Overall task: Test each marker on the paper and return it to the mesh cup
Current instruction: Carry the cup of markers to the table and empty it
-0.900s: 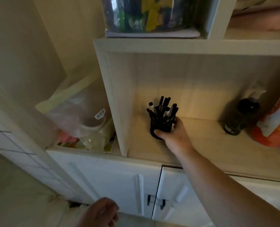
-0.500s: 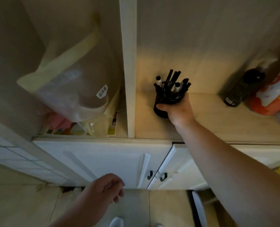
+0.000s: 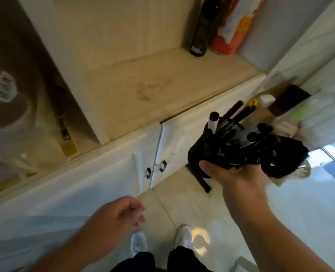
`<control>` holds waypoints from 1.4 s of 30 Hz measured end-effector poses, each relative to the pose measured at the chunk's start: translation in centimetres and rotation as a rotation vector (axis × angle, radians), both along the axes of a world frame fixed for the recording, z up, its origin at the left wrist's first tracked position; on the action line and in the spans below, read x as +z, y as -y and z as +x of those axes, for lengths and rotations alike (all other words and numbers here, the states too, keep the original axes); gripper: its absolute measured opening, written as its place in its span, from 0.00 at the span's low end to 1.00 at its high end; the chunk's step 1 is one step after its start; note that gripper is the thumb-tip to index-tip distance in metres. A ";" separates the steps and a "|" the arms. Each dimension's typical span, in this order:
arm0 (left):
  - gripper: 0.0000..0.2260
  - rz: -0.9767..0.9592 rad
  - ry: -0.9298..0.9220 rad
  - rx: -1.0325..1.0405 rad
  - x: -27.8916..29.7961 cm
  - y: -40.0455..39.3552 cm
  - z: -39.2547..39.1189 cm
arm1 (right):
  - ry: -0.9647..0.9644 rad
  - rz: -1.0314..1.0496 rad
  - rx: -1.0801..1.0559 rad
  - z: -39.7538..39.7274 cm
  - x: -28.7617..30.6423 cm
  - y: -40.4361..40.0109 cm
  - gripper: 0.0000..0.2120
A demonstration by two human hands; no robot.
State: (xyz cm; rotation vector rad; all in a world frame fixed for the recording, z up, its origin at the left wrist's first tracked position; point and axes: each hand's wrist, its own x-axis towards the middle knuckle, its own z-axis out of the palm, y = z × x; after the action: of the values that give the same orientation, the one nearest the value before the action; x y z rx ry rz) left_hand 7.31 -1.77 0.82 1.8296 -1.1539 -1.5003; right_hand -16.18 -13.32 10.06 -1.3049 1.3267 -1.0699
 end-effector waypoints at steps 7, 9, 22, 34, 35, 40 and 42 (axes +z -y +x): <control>0.13 0.094 -0.014 -0.296 0.5 2.3 -6.0 | 0.062 0.171 -0.291 -8.8 -2.4 -10.1 0.28; 0.11 0.123 -0.014 -0.353 0.9 2.2 -8.1 | 0.073 0.188 -0.366 -10.7 -2.7 -12.8 0.28; 0.12 0.077 0.023 -0.768 2.8 -5.0 -19.2 | 0.046 0.205 -0.731 -15.8 -2.2 -31.8 0.23; 0.11 0.122 0.071 -1.364 3.4 -7.5 -27.6 | 0.065 0.154 -1.271 -11.6 -1.9 -43.1 0.26; 0.11 0.120 0.075 -1.416 3.0 -7.5 -28.3 | 0.062 0.148 -1.345 -10.6 -2.2 -43.5 0.27; 0.10 0.081 0.081 -1.662 1.5 -9.2 -30.5 | 0.086 0.161 -1.586 -5.8 -4.3 -45.5 0.27; 0.10 0.061 0.084 -1.749 1.0 -10.0 -31.2 | 0.228 0.125 -1.698 -4.4 -4.7 -46.6 0.28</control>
State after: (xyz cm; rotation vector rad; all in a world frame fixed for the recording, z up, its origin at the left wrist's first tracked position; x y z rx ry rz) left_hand -23.88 8.26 1.85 0.5192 -3.0618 -2.0863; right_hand -20.54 33.25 5.39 0.3850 2.2010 -2.0092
